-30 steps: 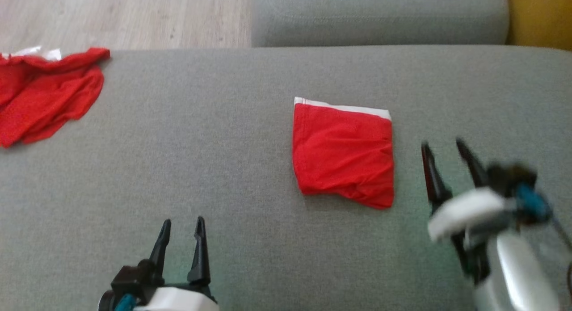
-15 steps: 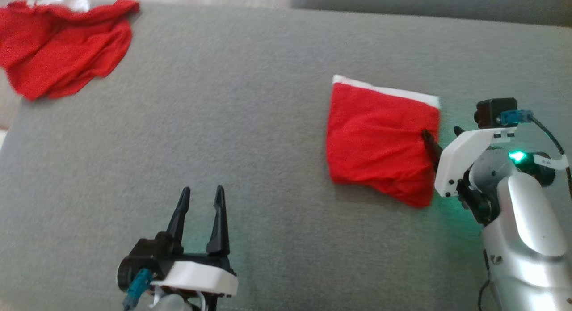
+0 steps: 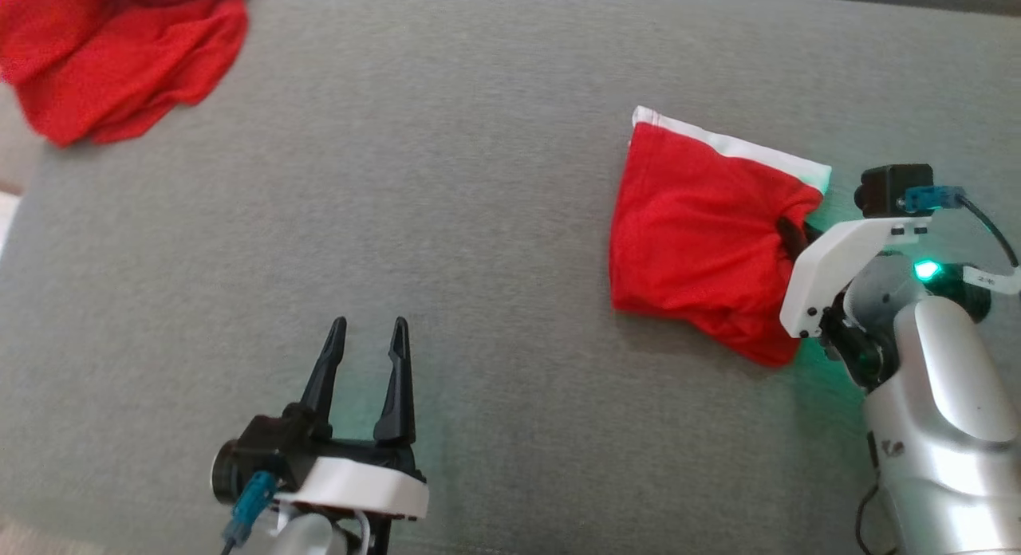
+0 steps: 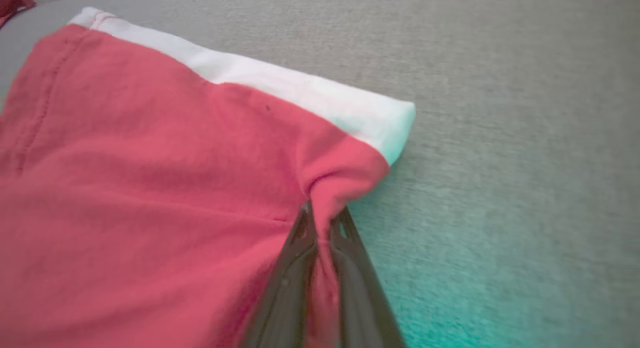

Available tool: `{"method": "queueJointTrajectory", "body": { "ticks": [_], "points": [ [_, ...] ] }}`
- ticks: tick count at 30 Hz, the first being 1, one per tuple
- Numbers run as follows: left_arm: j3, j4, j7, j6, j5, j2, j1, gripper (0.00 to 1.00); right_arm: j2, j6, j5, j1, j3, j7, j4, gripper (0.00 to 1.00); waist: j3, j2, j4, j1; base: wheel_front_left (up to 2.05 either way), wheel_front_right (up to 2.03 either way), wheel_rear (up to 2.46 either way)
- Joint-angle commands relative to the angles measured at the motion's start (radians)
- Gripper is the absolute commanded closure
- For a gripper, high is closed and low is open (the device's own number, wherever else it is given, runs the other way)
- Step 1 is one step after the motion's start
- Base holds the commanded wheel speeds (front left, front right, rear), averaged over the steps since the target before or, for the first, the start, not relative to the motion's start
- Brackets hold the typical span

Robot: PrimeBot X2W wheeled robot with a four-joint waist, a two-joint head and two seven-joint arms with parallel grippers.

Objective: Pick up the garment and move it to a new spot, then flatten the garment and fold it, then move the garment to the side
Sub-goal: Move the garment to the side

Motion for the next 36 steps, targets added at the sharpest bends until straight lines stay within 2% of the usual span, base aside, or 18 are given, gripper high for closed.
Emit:
{"method": "queueJointTrajectory", "body": {
  "ticks": [1,4,5,6,7,12,16,19,23,27,31,36],
  "points": [
    [0.032,-0.035,-0.010,-0.004,0.015,0.003,-0.038,0.00,-0.010,-0.001,0.004,-0.014,0.023,-0.024,-0.029,1.00,0.002,0.0000,-0.044,0.0000,0.00,0.00,0.00],
    [0.028,-0.045,-0.010,-0.008,0.025,0.009,-0.046,0.00,-0.024,-0.001,0.009,-0.018,0.033,-0.047,-0.046,1.00,0.009,0.0000,-0.111,0.0000,0.00,0.00,0.00],
    [0.028,-0.045,-0.010,-0.008,0.025,0.009,-0.046,0.00,-0.024,-0.001,0.009,-0.018,0.033,-0.047,-0.046,1.00,0.009,0.0000,-0.111,0.0000,0.00,0.00,0.00],
    [0.025,-0.048,-0.009,-0.010,0.029,0.011,-0.050,0.00,-0.031,-0.001,0.011,-0.020,0.034,-0.053,-0.054,1.00,0.014,0.0000,-0.135,0.0000,0.00,0.00,0.00],
    [0.020,-0.058,-0.006,-0.010,0.036,0.016,-0.058,0.00,-0.044,-0.001,0.017,-0.023,0.037,-0.061,-0.070,1.00,0.025,0.0000,-0.192,0.0000,0.00,0.00,0.00],
    [0.009,-0.088,0.017,-0.010,0.056,0.035,-0.088,0.00,-0.076,-0.001,0.029,-0.031,0.029,-0.079,-0.116,1.00,0.066,0.0000,-0.342,0.0000,0.00,0.00,0.00],
    [-0.005,-0.114,0.047,-0.011,0.075,0.052,-0.116,0.00,-0.093,-0.001,0.041,-0.043,0.009,-0.092,-0.142,1.00,0.104,0.0000,-0.437,0.0000,0.00,0.00,0.00],
    [-0.016,-0.136,0.072,-0.013,0.088,0.063,-0.136,0.00,-0.098,-0.001,0.048,-0.060,-0.011,-0.102,-0.148,1.00,0.131,0.0000,-0.483,0.0000,0.00,0.00,0.00],
    [-0.028,-0.163,0.102,-0.012,0.103,0.077,-0.153,0.00,-0.102,-0.001,0.050,-0.084,-0.034,-0.116,-0.141,1.00,0.160,0.0000,-0.511,0.0000,0.00,0.00,0.00],
    [-0.037,-0.186,0.119,-0.012,0.111,0.086,-0.163,0.00,-0.113,-0.001,0.044,-0.106,-0.056,-0.128,-0.124,1.00,0.182,0.0000,-0.504,0.0000,0.00,0.00,0.00],
    [-0.046,-0.204,0.130,-0.010,0.118,0.088,-0.175,0.00,-0.143,-0.001,0.023,-0.150,-0.085,-0.128,-0.094,1.00,0.200,0.0000,-0.471,0.0000,0.00,0.00,0.00],
    [-0.054,-0.228,0.135,-0.005,0.126,0.086,-0.190,0.00,-0.229,-0.001,-0.033,-0.230,-0.137,-0.112,-0.035,1.00,0.229,0.0000,-0.405,0.0000,0.00,0.00,0.00]
  ]
}}
